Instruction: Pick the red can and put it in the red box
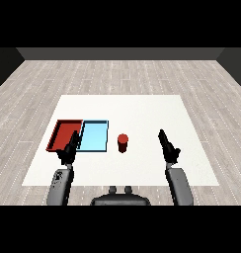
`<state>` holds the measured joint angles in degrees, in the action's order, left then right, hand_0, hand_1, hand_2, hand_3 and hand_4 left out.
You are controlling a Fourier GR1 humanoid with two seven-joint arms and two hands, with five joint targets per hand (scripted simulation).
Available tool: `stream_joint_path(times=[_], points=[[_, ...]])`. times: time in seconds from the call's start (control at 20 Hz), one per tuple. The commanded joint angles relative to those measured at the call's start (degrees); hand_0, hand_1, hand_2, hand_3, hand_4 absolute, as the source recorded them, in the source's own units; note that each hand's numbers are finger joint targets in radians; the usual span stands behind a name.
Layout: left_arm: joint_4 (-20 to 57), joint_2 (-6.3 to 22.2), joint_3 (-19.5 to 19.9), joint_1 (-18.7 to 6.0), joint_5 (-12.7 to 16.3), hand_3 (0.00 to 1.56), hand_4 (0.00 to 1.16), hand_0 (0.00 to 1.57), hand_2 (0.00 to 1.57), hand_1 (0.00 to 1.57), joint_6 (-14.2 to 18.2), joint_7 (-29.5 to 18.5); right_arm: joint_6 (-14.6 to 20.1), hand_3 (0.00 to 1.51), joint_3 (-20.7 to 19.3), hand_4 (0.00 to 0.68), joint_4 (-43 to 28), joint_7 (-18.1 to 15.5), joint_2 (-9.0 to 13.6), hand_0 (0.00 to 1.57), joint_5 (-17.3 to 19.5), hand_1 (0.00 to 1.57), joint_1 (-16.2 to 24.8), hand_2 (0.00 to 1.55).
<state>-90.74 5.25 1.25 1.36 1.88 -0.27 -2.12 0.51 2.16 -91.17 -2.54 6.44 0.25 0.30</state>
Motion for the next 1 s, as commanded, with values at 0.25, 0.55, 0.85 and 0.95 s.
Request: stream_joint_path(times=[0.25,0.55,0.85,0.95], points=[[-3.2,3.0,1.2,0.5,1.1,0.00,0.00,0.00,0.00,0.00,-5.1,2.1,-0.7,0.00,-1.6,0.000,-4.8,1.1,-1.0,0.00,-0.7,0.00,5.9,0.00],[-2.4,-2.4,1.6,-0.1,2.2,0.00,0.00,0.00,0.00,0.00,-4.8,-22.8,-7.5,0.00,-2.7,0.000,-5.9,-16.7,-1.1,0.00,-6.5,0.00,6.2,0.00],[-2.2,-2.3,1.4,0.9,2.6,0.00,0.00,0.00,0.00,0.00,-5.9,-23.9,-8.3,0.00,-0.5,0.000,-7.3,-19.4,-2.2,0.00,-3.5,0.00,10.9,0.00],[2.1,-4.2,0.2,-4.0,0.0,0.00,0.00,0.00,0.00,0.00,-2.9,-24.3,-8.1,0.00,-2.3,0.000,-5.9,-16.7,-1.8,0.00,-4.7,0.00,5.7,0.00]])
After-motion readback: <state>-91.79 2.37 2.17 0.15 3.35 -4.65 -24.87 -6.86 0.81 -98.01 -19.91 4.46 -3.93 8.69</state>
